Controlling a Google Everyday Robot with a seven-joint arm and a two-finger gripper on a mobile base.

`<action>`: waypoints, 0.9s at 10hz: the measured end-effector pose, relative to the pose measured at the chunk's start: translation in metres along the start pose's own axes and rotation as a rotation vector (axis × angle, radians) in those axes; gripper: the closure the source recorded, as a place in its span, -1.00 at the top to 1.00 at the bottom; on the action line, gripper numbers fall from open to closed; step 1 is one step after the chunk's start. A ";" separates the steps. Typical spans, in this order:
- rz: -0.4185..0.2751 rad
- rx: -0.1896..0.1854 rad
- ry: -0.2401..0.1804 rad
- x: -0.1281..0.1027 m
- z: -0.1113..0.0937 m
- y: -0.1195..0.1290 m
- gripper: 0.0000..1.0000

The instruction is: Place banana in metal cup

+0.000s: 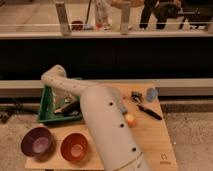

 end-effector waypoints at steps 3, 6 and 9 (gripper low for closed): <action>-0.010 0.003 -0.014 -0.001 0.003 -0.002 0.60; -0.008 -0.001 -0.024 -0.001 0.004 0.002 0.60; -0.008 0.001 -0.037 -0.003 0.004 0.002 0.23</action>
